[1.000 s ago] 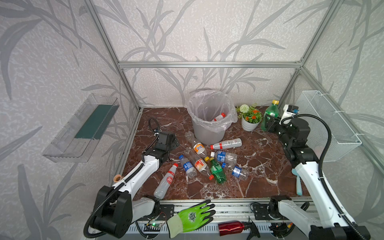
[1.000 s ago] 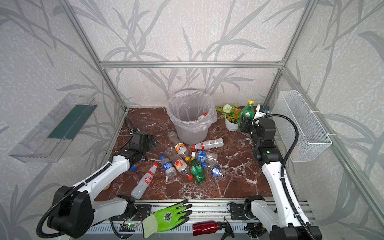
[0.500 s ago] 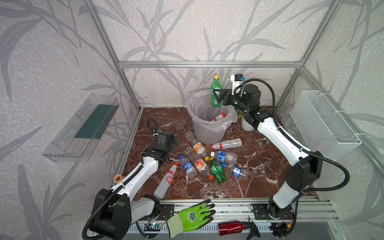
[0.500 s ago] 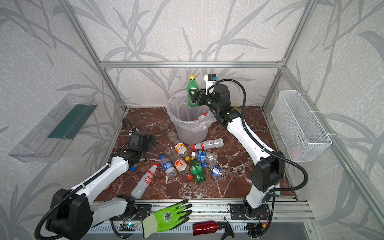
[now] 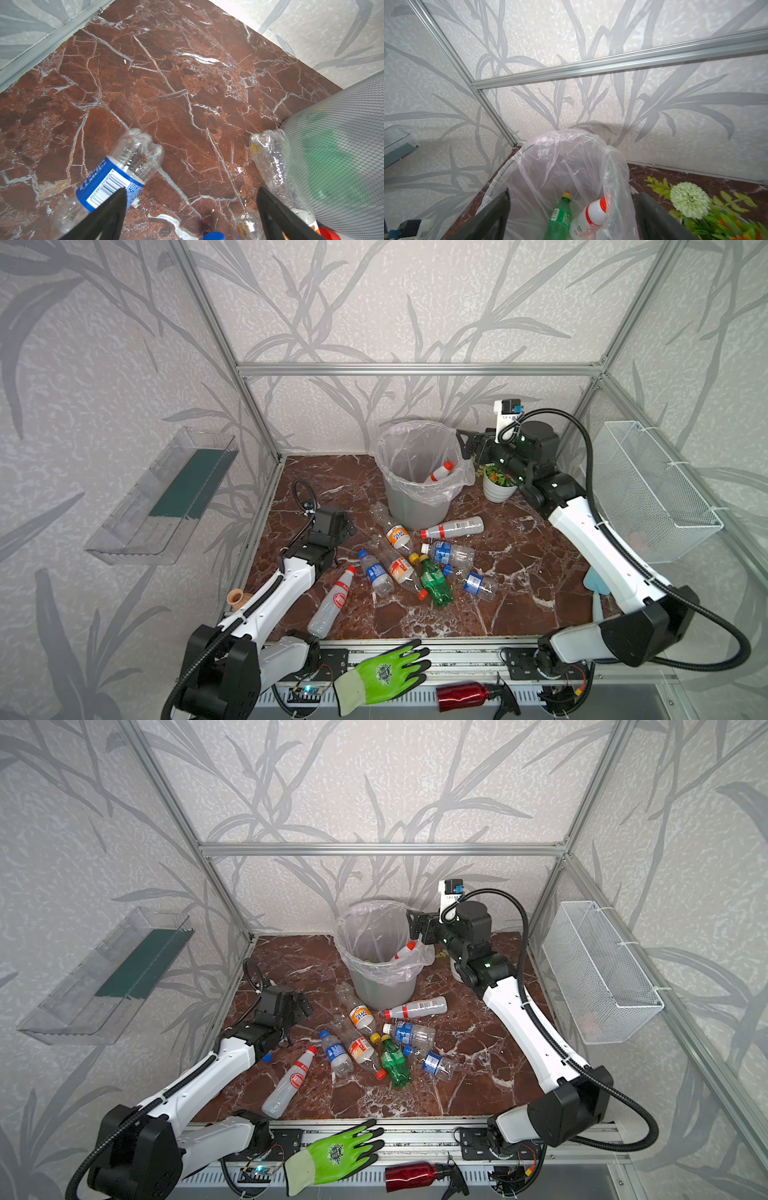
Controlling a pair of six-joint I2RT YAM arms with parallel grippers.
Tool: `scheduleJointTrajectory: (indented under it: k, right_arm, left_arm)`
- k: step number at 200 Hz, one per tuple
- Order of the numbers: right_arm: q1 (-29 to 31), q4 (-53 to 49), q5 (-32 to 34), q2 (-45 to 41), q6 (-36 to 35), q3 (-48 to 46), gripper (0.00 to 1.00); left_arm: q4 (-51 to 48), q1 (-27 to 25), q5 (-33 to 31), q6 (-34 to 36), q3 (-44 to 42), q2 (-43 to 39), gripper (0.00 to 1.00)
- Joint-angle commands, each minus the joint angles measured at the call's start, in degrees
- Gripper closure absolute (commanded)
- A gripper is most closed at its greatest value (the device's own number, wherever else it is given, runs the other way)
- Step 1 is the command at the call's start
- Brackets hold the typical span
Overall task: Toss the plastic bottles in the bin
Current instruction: 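Release the green bottle into the bin with the right gripper, then lower the right gripper onto the white bottle beside the bin and grasp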
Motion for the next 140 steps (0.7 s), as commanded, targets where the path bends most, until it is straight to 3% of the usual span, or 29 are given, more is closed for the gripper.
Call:
scheduleJointTrajectory:
  k: [1,66,140]
  right_arm:
    - [-0.70,-3.34,4.23,-1.54,0.02,-7.39,0.06]
    - [-8.90,0.60,-1.81,-7.17,15.10,-33.11,0.09]
    - [-8.94,11.65,-8.10,1.71,29.72,-41.34,0.09]
  left_arm:
    - [-1.17,-0.07,-1.86,-0.32,-0.43,-0.32,0.03]
    - [-0.73,-0.07,-1.93,-0.21,-0.81,0.72,0.03]
    - [-0.55,-0.07,-1.13,0.28,-0.61,1.48,0.03]
